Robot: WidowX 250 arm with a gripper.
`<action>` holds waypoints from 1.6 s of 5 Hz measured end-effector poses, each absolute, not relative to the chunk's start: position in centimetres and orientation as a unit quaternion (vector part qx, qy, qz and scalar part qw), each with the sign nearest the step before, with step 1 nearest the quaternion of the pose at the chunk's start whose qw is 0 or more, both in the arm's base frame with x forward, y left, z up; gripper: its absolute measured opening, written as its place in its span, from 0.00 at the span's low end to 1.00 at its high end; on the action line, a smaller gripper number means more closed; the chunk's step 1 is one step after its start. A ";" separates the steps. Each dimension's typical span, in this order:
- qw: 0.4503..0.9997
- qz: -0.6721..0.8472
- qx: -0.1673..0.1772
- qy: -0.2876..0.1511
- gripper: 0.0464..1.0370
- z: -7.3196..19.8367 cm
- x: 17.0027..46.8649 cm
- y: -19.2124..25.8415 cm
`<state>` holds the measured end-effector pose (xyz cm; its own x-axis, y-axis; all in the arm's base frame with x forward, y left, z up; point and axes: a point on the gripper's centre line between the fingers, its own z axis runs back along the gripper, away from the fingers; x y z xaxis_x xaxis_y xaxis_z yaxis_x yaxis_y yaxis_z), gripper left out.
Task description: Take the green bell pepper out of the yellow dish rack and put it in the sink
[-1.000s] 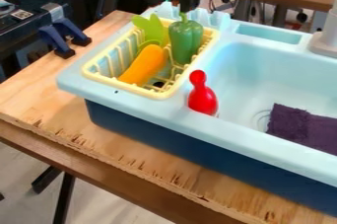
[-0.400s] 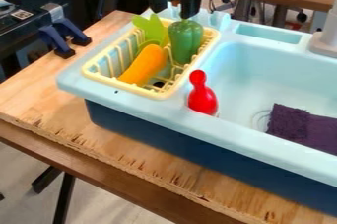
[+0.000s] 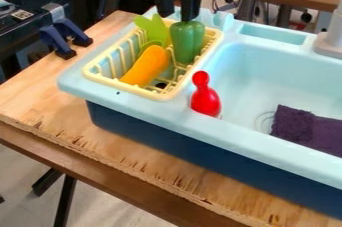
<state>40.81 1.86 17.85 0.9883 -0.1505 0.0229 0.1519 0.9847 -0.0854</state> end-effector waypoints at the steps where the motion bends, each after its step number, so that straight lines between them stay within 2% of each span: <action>1: 0.996 -0.082 -0.047 -0.006 0.36 17.8 40.8 1.2; 2: 0.995 -0.086 -0.048 -0.006 0.15 17.8 40.8 0.5; 3: 0.994 -0.091 -0.052 -0.006 0.08 17.7 40.7 -0.4; 4: 0.993 -0.103 -0.050 -0.025 0.07 18.7 40.0 -1.3; 6: 0.981 -0.173 -0.009 -0.082 0.07 23.0 39.8 -5.9; 7: 0.976 -0.201 -0.008 -0.083 0.07 22.8 40.0 -7.4; 8: 0.977 -0.206 -0.009 -0.062 0.07 21.4 40.2 -7.8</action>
